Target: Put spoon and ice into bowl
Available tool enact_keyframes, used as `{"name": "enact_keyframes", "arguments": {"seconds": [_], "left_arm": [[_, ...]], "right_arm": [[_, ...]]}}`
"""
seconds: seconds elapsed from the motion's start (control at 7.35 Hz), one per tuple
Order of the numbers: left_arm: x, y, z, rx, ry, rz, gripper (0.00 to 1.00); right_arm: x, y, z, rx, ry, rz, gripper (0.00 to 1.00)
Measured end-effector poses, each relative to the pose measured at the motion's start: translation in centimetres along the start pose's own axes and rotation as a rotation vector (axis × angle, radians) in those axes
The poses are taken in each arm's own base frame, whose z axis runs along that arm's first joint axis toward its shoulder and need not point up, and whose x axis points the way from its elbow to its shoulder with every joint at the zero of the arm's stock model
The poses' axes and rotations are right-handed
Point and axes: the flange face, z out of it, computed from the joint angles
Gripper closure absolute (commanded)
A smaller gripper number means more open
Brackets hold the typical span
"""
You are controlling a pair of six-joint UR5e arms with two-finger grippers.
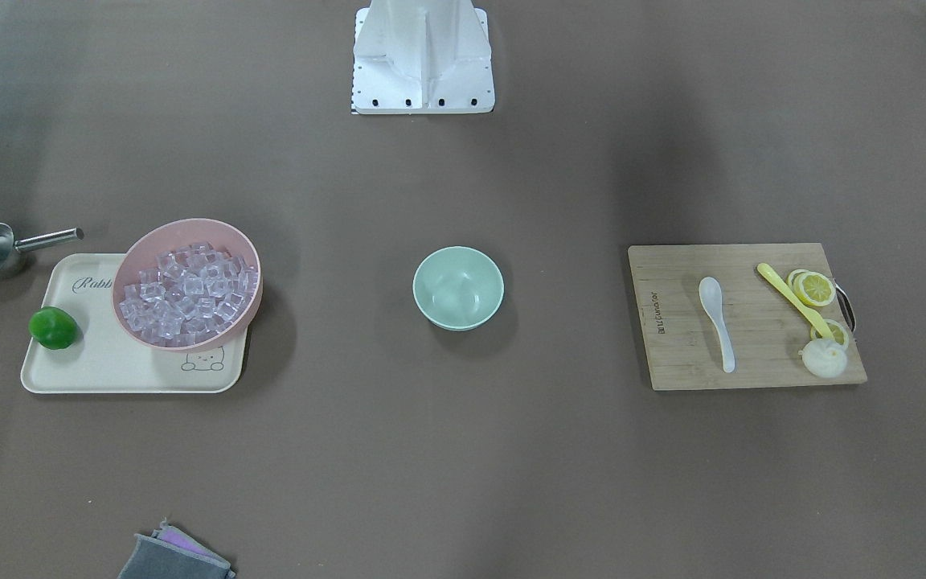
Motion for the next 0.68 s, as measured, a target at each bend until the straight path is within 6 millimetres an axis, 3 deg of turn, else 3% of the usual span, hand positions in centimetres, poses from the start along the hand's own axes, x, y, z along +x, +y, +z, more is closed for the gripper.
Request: {"name": "enact_keyframes", "arguments": {"seconds": [0.68], "left_arm": [[1.6, -3.6, -2.4, 0.268, -0.058, 0.238, 0.01]], "right_arm": [[-3.4, -1.8, -3.0, 0.266, -0.051, -0.255, 0.00]]}}
